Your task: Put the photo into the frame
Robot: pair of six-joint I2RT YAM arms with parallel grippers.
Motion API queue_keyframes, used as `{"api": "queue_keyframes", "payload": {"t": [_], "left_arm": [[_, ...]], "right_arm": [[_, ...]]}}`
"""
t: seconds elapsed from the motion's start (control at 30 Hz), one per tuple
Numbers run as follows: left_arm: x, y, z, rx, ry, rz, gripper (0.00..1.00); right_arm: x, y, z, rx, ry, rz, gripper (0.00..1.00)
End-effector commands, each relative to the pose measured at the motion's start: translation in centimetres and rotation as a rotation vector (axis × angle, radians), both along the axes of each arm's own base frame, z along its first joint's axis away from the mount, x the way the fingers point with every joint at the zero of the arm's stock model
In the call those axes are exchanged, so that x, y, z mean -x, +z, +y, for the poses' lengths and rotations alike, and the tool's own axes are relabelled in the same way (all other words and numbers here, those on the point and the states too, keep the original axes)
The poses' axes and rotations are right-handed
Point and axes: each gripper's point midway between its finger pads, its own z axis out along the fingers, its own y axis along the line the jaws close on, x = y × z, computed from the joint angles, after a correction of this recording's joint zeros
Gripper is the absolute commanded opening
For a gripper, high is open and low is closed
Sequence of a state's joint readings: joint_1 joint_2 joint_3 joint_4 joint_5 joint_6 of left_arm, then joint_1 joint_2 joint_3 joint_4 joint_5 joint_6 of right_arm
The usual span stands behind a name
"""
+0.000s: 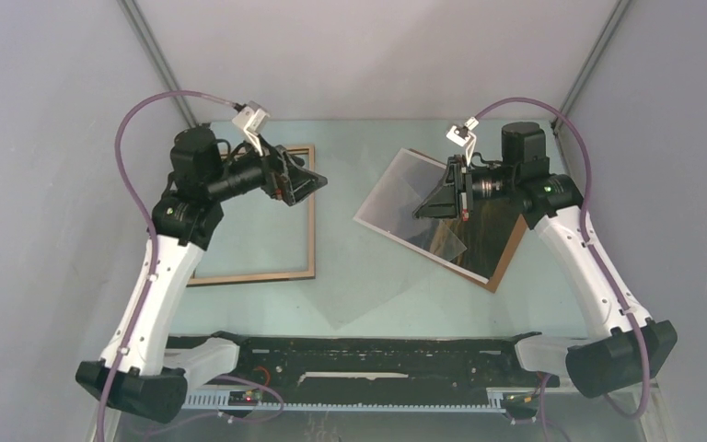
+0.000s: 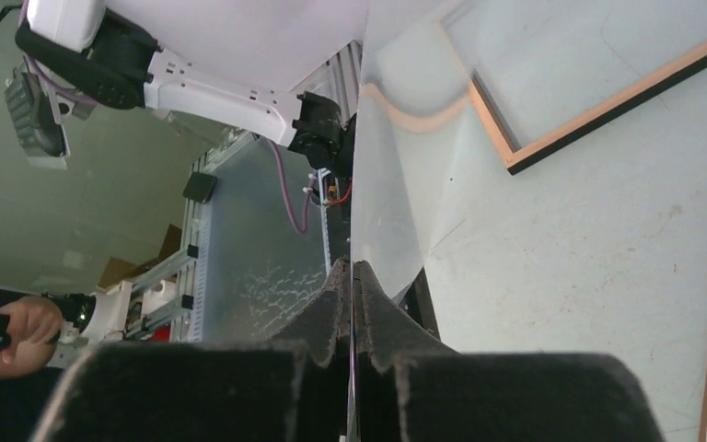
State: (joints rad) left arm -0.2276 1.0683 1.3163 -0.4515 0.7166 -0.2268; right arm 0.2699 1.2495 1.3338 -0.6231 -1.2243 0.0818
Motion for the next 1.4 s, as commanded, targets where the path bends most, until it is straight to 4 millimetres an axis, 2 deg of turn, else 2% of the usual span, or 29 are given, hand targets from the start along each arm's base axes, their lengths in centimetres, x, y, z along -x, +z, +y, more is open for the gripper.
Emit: {"api": "queue_keyframes", "payload": {"t": [0.0, 0.07, 0.13, 0.3, 0.57, 0.67, 0.73, 0.8, 0.87, 1.03, 1.13, 1.2, 1.27, 1.37], "left_arm": [[-2.4, -1.6, -0.7, -0.025, -0.042, -0.019, 1.00], [-3.3, -1.4, -1.0, -0.031, -0.059, -0.012, 1.00], [-3.2, -1.1, -1.7, -0.015, -0.118, 0.005, 1.00], [-0.1, -1.7, -2.5, 0.006, -0.268, 0.008, 0.99], [2.7, -2.2, -2.0, 0.019, -0.284, -0.022, 0.82], [2.7, -2.2, -1.8, 0.022, -0.280, -0.019, 0.77], [2.5, -2.1, -1.6, 0.027, -0.278, -0.016, 0.69], [2.1, -1.8, -1.4, 0.043, -0.269, -0.011, 0.66], [1.6, -1.8, -1.4, 0.056, -0.265, 0.004, 0.58], [1.0, -2.4, -1.7, 0.074, -0.286, 0.058, 0.49], [0.6, -2.8, -2.2, 0.109, -0.316, 0.084, 0.52], [-0.6, -3.5, -2.1, 0.109, -0.277, 0.110, 0.55], [-2.7, -4.4, -1.3, 0.103, -0.180, 0.152, 0.69], [-5.3, -4.8, 0.6, 0.131, -0.070, 0.195, 0.83]], "right_arm": [[2.0, 1.8, 0.0, -0.044, 0.078, -0.119, 0.00], [2.1, 1.8, 0.0, -0.039, 0.074, -0.119, 0.00], [2.1, 1.8, -0.1, -0.038, 0.073, -0.114, 0.00], [1.6, 1.3, -0.1, -0.018, 0.055, -0.138, 0.00], [0.3, 0.8, -0.3, -0.027, 0.055, -0.117, 0.00], [-0.2, 0.9, -0.7, -0.035, 0.045, -0.121, 0.00], [-0.6, 0.9, -1.0, -0.042, 0.038, -0.116, 0.00], [-1.2, 0.8, -1.2, -0.051, 0.036, -0.101, 0.00], [-1.8, 0.4, -1.1, -0.050, 0.031, -0.086, 0.00], [-3.5, -0.1, -0.5, -0.050, 0.034, -0.057, 0.00], [-3.8, -0.4, -0.1, -0.048, 0.051, -0.048, 0.00], [-4.2, -0.6, 0.1, -0.044, 0.052, -0.039, 0.00], [-4.3, -0.9, 0.2, -0.042, 0.055, -0.024, 0.00], [-4.5, -1.6, 0.3, -0.033, 0.063, -0.028, 0.00]]}}
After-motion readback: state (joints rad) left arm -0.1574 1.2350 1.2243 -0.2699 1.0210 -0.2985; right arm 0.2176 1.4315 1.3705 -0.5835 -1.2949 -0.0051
